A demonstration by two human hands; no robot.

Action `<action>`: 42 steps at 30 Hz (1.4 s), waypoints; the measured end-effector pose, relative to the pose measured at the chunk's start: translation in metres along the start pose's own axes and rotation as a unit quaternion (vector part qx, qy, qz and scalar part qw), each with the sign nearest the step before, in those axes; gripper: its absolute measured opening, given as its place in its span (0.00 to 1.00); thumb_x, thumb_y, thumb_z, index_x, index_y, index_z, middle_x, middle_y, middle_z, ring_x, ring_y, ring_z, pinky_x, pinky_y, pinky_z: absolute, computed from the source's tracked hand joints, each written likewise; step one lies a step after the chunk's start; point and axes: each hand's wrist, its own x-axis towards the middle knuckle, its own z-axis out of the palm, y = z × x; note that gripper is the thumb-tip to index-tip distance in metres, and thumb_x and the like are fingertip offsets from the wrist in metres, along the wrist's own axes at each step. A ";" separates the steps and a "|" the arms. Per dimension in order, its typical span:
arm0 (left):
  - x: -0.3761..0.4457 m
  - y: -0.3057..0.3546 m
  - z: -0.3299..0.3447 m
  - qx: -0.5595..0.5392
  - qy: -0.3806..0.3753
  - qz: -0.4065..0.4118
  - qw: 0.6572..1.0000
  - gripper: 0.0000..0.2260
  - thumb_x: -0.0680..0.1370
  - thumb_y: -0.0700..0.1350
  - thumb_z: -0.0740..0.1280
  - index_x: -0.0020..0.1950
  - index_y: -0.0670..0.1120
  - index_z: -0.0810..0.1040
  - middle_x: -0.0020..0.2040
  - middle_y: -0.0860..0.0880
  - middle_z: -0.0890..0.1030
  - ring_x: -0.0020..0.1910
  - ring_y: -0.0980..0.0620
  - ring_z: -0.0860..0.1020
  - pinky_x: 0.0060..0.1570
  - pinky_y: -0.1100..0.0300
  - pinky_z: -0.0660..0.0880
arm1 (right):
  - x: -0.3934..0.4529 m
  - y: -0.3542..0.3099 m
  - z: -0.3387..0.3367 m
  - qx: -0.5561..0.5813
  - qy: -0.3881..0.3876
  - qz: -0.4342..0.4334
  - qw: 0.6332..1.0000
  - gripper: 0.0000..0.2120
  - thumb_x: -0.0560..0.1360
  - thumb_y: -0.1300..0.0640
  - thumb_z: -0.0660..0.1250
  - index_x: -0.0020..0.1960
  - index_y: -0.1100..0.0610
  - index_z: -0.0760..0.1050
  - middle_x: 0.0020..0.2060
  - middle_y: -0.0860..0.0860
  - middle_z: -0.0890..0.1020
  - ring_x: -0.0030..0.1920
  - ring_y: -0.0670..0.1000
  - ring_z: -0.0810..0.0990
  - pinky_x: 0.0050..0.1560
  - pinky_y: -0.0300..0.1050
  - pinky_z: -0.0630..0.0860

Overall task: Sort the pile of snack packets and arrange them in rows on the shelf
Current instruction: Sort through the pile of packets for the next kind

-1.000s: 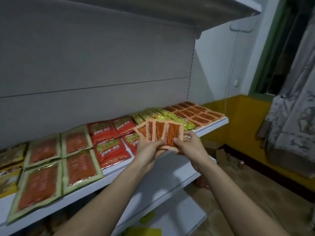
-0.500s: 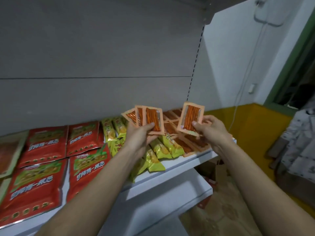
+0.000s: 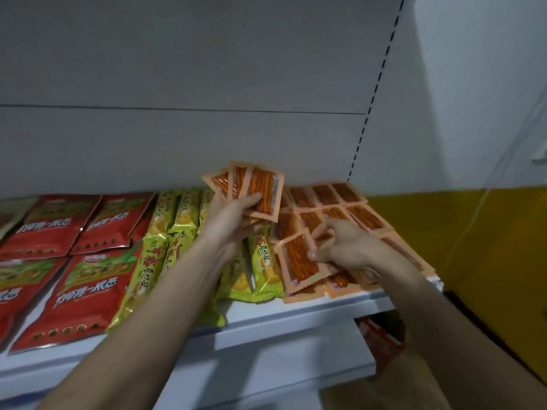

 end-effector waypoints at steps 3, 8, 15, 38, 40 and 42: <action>-0.008 -0.008 0.015 0.004 0.027 0.022 0.999 0.09 0.79 0.34 0.67 0.52 0.48 0.78 0.44 0.49 0.86 0.44 0.50 0.85 0.44 0.54 0.80 | 0.009 0.008 0.007 -0.032 -0.028 -0.030 0.999 0.14 0.75 0.58 0.73 0.52 0.51 0.68 0.43 0.54 0.85 0.37 0.50 0.86 0.35 0.43 0.81; -0.035 -0.019 0.042 0.020 0.066 0.039 0.997 0.11 0.78 0.33 0.68 0.56 0.46 0.78 0.46 0.48 0.86 0.41 0.51 0.85 0.39 0.57 0.81 | 0.011 0.027 -0.001 -0.107 0.018 -0.132 0.985 0.12 0.74 0.51 0.73 0.50 0.50 0.69 0.42 0.48 0.80 0.39 0.47 0.80 0.37 0.45 0.77; -0.079 -0.053 0.079 0.058 0.065 0.032 0.996 0.11 0.76 0.35 0.72 0.53 0.49 0.80 0.43 0.49 0.86 0.39 0.52 0.85 0.34 0.61 0.79 | -0.003 0.044 -0.009 0.322 0.024 -0.206 0.924 0.14 0.77 0.54 0.70 0.60 0.53 0.72 0.49 0.48 0.85 0.47 0.44 0.85 0.46 0.44 0.83; -0.081 -0.074 0.096 0.048 0.166 0.064 0.983 0.03 0.78 0.37 0.70 0.48 0.44 0.81 0.37 0.50 0.85 0.33 0.55 0.83 0.27 0.67 0.76 | 0.011 0.076 -0.030 0.054 0.140 -0.216 0.965 0.10 0.79 0.49 0.67 0.58 0.50 0.74 0.55 0.49 0.77 0.52 0.47 0.77 0.45 0.40 0.73; -0.078 -0.076 0.104 0.051 0.152 0.059 0.985 0.03 0.78 0.36 0.71 0.48 0.43 0.81 0.38 0.49 0.85 0.33 0.55 0.83 0.27 0.67 0.75 | 0.012 0.072 -0.041 0.184 0.093 -0.212 0.955 0.09 0.80 0.47 0.65 0.57 0.47 0.72 0.53 0.48 0.81 0.50 0.46 0.81 0.48 0.45 0.78; -0.076 -0.080 0.111 0.065 0.129 0.053 0.988 0.05 0.76 0.35 0.72 0.51 0.41 0.81 0.39 0.47 0.85 0.32 0.55 0.83 0.27 0.67 0.75 | 0.011 0.071 -0.044 0.221 0.060 -0.210 0.951 0.14 0.78 0.47 0.68 0.61 0.47 0.70 0.51 0.49 0.82 0.49 0.48 0.82 0.52 0.52 0.80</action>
